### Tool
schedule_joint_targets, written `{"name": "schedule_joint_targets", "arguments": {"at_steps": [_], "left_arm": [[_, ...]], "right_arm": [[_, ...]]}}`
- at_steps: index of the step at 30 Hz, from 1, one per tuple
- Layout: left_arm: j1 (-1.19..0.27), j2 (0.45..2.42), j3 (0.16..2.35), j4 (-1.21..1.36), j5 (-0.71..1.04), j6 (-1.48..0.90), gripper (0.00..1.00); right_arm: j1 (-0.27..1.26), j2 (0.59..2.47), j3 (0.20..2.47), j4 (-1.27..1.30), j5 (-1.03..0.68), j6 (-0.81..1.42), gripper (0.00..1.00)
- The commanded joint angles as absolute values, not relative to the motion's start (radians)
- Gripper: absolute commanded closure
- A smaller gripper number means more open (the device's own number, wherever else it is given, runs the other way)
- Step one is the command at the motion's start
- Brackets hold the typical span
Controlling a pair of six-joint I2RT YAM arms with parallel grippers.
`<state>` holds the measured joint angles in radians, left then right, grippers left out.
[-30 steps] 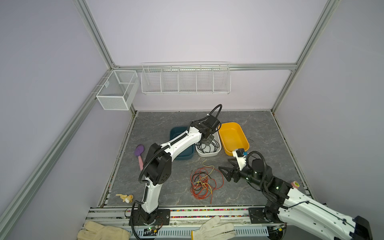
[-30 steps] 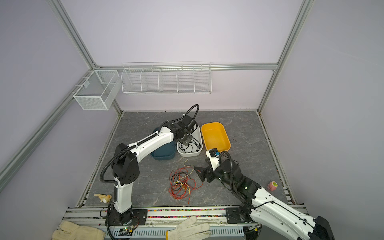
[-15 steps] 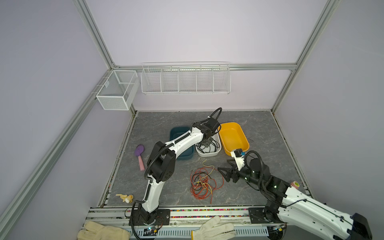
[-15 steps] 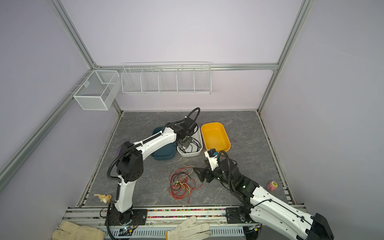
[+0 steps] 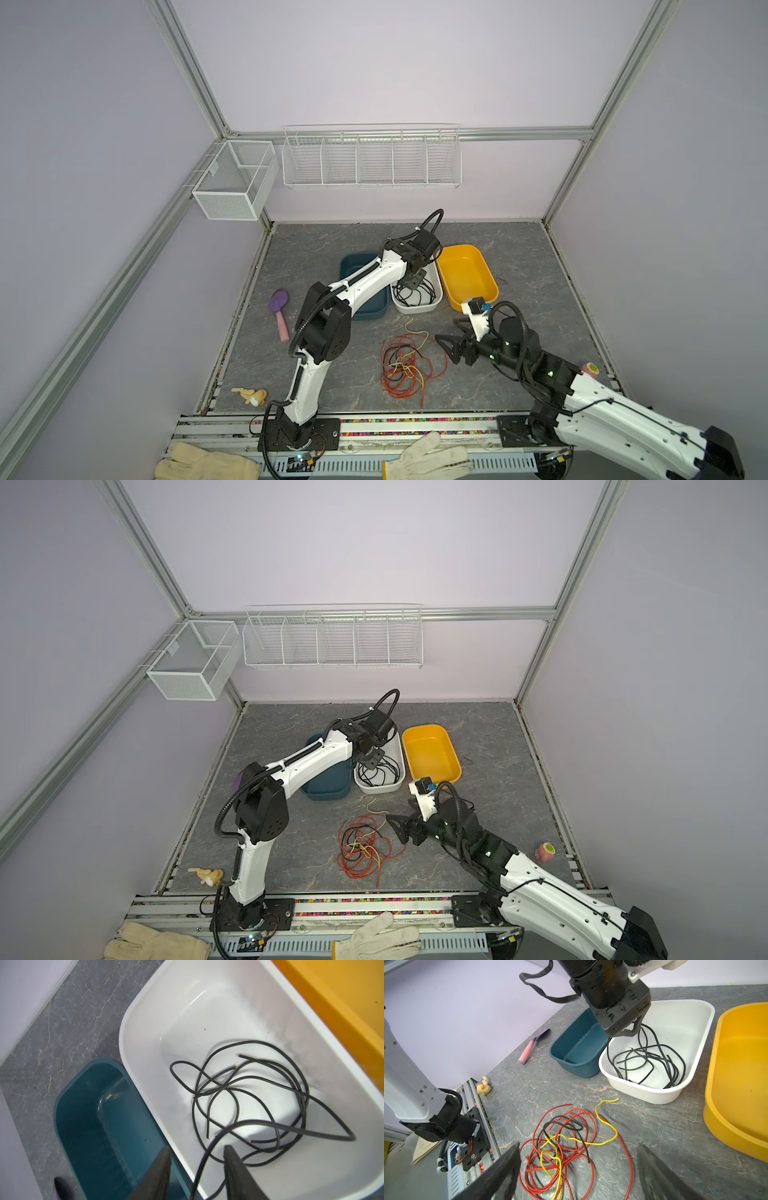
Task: Untangle the cables
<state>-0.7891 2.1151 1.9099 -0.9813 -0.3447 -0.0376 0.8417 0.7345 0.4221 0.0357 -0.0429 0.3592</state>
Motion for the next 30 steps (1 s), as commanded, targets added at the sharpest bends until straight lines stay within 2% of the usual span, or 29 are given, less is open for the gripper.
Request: {"name": "schedule_joint_targets", "arguments": {"at_steps": [1, 10, 17, 22, 26, 30], "left_arm": [[-0.783, 2.097, 1.964, -1.029, -0.36, -0.032, 0.53], [-0.776, 2.041, 2.035, -1.051, -0.362, -0.042, 0.36], [-0.767, 1.905, 1.986, -1.028, -0.326, -0.102, 0.22], [-0.767, 1.745, 1.872, -1.008, -0.209, -0.226, 0.09], [-0.766, 1.574, 1.676, -0.936, -0.093, -0.281, 0.06], [-0.768, 1.396, 1.464, -0.876, -0.066, -0.321, 0.01]], "right_arm": [[0.847, 0.734, 0.431, 0.063, -0.053, 0.361, 0.12], [0.847, 0.738, 0.433, 0.054, -0.014, 0.388, 0.12], [0.846, 0.814, 0.471, 0.012, 0.005, 0.458, 0.12], [0.847, 0.914, 0.527, -0.026, -0.061, 0.473, 0.12], [0.847, 1.003, 0.557, -0.019, -0.16, 0.461, 0.12], [0.847, 1.087, 0.599, -0.03, -0.233, 0.463, 0.12]]}}
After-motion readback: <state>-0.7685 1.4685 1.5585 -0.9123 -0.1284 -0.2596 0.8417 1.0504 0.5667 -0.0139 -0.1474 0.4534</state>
